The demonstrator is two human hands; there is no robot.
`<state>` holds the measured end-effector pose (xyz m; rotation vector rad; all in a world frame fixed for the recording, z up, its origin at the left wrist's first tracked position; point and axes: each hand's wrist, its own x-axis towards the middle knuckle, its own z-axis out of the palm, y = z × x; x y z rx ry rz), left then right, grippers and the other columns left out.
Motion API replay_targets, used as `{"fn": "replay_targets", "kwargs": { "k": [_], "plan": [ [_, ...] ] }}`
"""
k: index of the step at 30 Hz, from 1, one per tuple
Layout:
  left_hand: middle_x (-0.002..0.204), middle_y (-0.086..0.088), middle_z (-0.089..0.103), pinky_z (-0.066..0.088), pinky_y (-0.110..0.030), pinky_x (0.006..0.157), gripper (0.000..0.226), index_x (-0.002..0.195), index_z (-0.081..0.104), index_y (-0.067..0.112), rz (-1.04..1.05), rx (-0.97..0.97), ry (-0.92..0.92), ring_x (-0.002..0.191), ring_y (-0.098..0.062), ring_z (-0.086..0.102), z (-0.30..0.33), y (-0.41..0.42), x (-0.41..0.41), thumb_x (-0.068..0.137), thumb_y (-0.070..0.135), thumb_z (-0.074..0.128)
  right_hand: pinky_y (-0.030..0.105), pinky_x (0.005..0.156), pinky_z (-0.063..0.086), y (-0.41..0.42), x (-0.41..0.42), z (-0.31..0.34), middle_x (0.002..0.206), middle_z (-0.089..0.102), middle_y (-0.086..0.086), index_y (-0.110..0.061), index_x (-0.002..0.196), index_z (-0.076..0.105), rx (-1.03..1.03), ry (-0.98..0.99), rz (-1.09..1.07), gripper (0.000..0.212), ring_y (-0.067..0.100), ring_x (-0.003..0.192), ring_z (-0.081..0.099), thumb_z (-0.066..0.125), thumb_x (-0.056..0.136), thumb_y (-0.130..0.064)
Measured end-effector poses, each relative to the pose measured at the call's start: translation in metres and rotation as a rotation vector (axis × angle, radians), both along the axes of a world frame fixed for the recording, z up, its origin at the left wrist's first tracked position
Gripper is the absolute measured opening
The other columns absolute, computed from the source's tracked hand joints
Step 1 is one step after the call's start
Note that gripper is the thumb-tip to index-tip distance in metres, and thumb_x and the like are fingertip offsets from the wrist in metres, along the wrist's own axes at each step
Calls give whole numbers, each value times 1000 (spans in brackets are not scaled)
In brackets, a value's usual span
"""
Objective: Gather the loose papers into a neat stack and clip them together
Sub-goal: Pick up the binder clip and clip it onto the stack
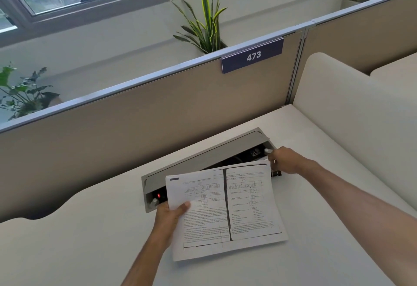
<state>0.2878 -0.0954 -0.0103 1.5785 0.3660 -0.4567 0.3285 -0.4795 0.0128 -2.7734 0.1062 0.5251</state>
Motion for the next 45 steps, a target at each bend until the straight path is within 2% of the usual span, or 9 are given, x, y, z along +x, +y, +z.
{"fn": "replay_targets", "kwargs": {
  "k": [3, 8, 13, 19, 24, 27, 31, 40, 45],
  "plan": [
    [101, -13, 76, 60, -49, 76, 26, 106, 68, 8, 22, 15, -1, 88, -36, 73, 1, 2, -5, 81, 5, 73, 23, 57, 33, 1, -1, 4, 85, 60, 3, -24, 62, 55, 28, 6, 20, 22, 19, 78, 49, 68, 79, -19],
    [98, -14, 77, 60, -47, 72, 26, 105, 68, 6, 48, 17, 14, 85, -37, 74, 6, 8, -16, 80, 5, 73, 22, 66, 44, 4, 0, 18, 80, 58, -8, -15, 85, 76, 119, -67, 30, 12, 19, 88, 62, 75, 73, -15],
    [92, -12, 78, 61, -43, 66, 24, 103, 69, 5, 68, 18, -2, 80, -34, 75, 18, 17, -28, 80, 5, 74, 35, 69, 53, 14, -2, 53, 78, 62, -4, -16, 75, 78, 227, -204, -29, 10, 19, 78, 63, 81, 67, -11],
    [95, -15, 78, 61, -48, 72, 25, 104, 69, 5, 70, 13, -29, 81, -36, 75, 34, 28, -45, 80, 7, 75, 24, 61, 45, 42, -11, 103, 67, 57, -3, -20, 72, 73, 490, -369, -96, 28, 17, 63, 57, 86, 58, 1],
    [96, -17, 77, 59, -54, 79, 29, 106, 68, 0, 62, -6, -59, 84, -38, 74, 52, 36, -65, 79, 7, 75, 17, 60, 48, 114, -37, 151, 59, 62, -12, -21, 69, 76, 713, -385, 77, 29, 3, 55, 59, 87, 56, 2],
    [99, -17, 77, 58, -58, 81, 30, 107, 68, 1, 51, -30, -82, 86, -40, 73, 64, 42, -80, 79, 8, 76, 25, 62, 56, 172, -57, 167, 65, 66, -3, -18, 69, 77, 796, -337, 189, 25, 14, 59, 64, 87, 57, 1],
    [97, -20, 76, 59, -52, 78, 32, 103, 70, -2, 66, -78, -105, 86, -41, 73, 81, 54, -103, 74, 8, 77, 31, 64, 59, 237, -78, 177, 71, 68, 13, -11, 69, 76, 804, -310, 288, 19, 13, 59, 64, 86, 59, 1],
    [97, -21, 76, 60, -47, 75, 31, 96, 74, -1, 128, -130, -174, 86, -41, 73, 103, 96, -152, 68, 13, 76, 12, 59, 47, 318, -109, 194, 60, 59, -11, -7, 66, 74, 754, -353, 351, 15, -5, 52, 56, 86, 59, 0],
    [95, -22, 76, 59, -49, 77, 16, 88, 77, 3, 174, -135, -199, 83, -39, 73, 109, 118, -169, 73, 8, 76, 25, 62, 58, 347, -126, 196, 62, 63, -9, -5, 66, 75, 703, -347, 408, 14, 7, 56, 61, 85, 60, 1]
  ]
}}
